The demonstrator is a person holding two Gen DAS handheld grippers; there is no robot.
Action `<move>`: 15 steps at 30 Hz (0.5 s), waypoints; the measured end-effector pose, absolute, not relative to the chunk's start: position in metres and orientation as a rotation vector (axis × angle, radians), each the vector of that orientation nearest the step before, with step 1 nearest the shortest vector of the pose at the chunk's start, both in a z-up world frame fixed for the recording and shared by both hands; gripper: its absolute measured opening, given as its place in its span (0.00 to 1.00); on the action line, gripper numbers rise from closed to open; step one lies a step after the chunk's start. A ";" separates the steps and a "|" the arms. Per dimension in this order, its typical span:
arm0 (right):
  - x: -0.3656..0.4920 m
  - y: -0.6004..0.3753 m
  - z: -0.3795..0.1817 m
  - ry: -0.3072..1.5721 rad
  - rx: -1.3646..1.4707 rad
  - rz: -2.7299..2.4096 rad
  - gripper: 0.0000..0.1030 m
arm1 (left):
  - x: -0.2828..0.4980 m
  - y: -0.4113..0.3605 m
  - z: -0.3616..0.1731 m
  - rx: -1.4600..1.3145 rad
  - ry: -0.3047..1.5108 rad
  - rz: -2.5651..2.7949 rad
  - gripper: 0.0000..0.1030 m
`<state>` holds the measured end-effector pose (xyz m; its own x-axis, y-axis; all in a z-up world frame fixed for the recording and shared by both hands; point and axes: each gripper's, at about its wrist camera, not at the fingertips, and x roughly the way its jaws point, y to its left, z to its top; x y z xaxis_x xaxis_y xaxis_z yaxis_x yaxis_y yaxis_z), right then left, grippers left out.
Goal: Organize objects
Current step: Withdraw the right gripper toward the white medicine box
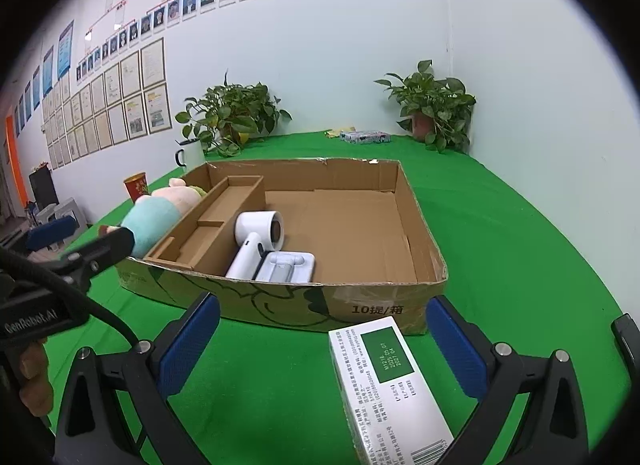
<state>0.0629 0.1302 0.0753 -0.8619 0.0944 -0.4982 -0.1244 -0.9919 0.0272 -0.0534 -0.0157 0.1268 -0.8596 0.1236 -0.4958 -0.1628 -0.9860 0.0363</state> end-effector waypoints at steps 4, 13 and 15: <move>0.069 0.126 0.077 0.083 -0.757 2.946 1.00 | -0.048 -0.019 0.124 -0.766 0.110 2.898 0.99; 0.101 0.177 0.054 0.206 -0.976 2.934 1.00 | -0.040 -0.032 0.077 -0.941 0.037 2.740 0.99; 0.109 0.191 0.037 0.162 -1.053 2.877 1.00 | -0.036 -0.032 0.064 -0.972 0.007 2.712 0.99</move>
